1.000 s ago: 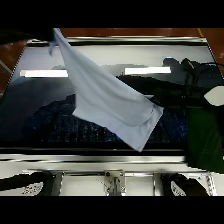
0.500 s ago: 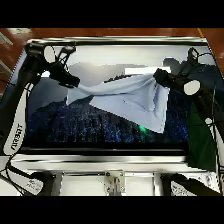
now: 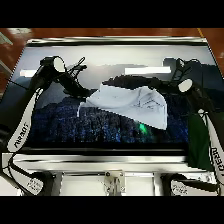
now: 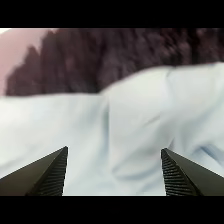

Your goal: Fold the shirts.

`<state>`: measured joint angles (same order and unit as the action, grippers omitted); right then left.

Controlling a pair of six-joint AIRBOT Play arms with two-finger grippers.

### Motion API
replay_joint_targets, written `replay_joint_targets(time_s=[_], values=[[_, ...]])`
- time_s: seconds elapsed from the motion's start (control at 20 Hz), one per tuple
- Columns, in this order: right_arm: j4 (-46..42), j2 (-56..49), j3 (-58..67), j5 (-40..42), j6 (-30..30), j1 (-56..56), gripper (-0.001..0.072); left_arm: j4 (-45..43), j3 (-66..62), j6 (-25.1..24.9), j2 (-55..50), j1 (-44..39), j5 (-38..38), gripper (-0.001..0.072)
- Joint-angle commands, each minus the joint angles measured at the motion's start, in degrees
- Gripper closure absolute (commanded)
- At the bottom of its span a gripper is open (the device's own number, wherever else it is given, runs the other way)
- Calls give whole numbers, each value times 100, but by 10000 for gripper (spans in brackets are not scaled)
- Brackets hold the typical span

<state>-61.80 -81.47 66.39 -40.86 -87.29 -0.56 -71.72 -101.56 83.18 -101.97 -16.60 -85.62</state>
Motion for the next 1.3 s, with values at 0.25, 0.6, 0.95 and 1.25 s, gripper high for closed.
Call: replay_joint_targets(time_s=[0.25,0.6,0.95,1.25], values=[[-96,164,-953,-3674,527,-2870,26,492,42,-4,7,-22,57,669],[697,127,-2159,-1932,850,-2520,25,490,42,-4,4,-50,66,669],[2061,-501,-2157,-855,1226,-2031,511,490,42,-2,52,-46,74,669],[2907,-496,-883,-870,2050,-2028,650,192,44,-223,57,-22,-1034,669]])
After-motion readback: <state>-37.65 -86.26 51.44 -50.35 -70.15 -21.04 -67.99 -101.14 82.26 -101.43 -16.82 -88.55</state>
